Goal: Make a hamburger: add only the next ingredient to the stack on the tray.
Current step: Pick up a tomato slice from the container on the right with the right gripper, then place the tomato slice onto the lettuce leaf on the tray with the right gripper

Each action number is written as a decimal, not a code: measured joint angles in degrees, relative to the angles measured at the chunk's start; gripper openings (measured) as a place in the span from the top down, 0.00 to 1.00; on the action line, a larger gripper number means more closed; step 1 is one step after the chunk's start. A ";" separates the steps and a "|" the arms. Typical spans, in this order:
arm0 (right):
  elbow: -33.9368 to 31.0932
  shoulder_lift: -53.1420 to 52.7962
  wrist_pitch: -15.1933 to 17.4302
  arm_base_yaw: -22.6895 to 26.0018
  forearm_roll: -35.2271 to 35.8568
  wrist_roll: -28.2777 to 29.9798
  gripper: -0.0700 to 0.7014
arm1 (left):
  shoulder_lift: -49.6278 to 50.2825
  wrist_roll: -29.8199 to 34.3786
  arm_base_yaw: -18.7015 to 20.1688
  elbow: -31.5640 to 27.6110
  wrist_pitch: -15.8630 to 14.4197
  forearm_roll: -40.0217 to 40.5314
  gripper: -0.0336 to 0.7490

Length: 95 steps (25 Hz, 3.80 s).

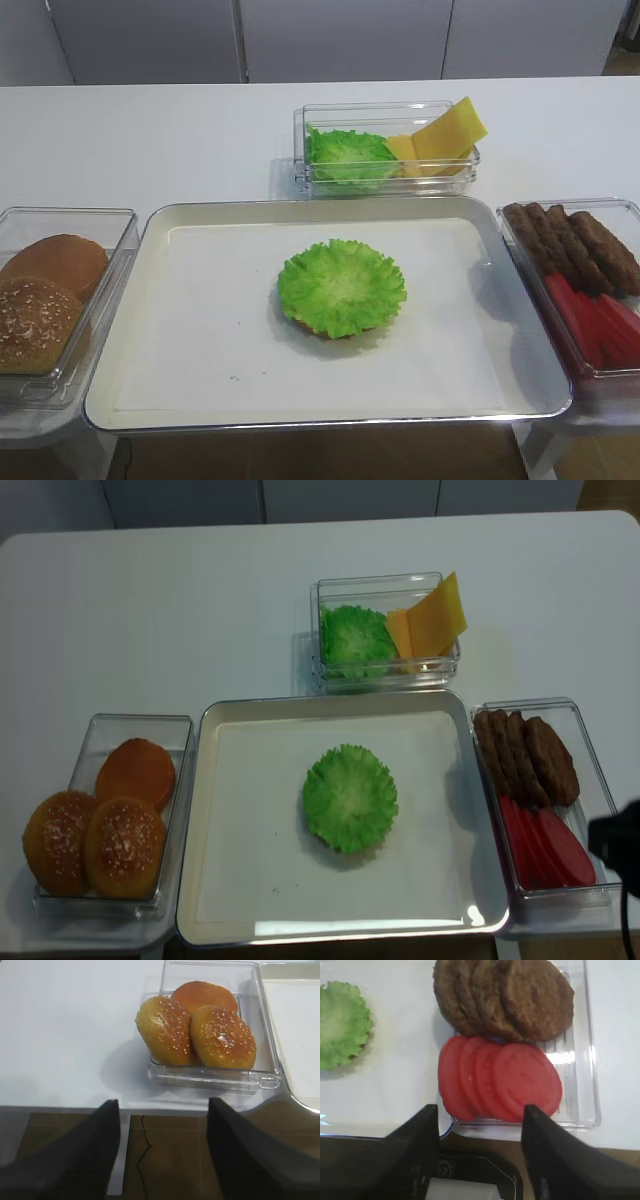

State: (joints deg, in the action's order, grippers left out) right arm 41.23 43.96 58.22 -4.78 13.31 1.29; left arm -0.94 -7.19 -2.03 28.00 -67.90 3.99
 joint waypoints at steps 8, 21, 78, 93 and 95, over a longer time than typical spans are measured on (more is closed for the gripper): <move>9.35 13.66 4.36 -6.63 -3.45 -3.02 0.39 | 0.00 0.00 0.00 0.00 0.00 0.00 0.43; 11.08 29.03 2.86 -24.74 -17.16 -18.51 0.39 | 0.00 0.00 0.00 0.00 0.00 0.00 0.43; 30.70 28.45 7.99 -26.43 -21.21 -16.07 0.83 | 0.00 0.00 0.00 0.00 0.00 0.00 0.43; 32.50 46.35 -1.43 -40.83 -27.05 -14.29 0.83 | 0.00 0.00 0.00 0.00 0.00 0.00 0.43; 32.50 47.50 -2.60 -40.95 -26.84 -14.08 0.83 | 0.00 0.00 0.00 0.00 0.00 0.00 0.43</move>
State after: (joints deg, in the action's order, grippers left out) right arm 73.73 91.46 55.62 -45.72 -13.53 -12.79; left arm -0.94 -7.19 -2.03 28.00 -67.90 3.99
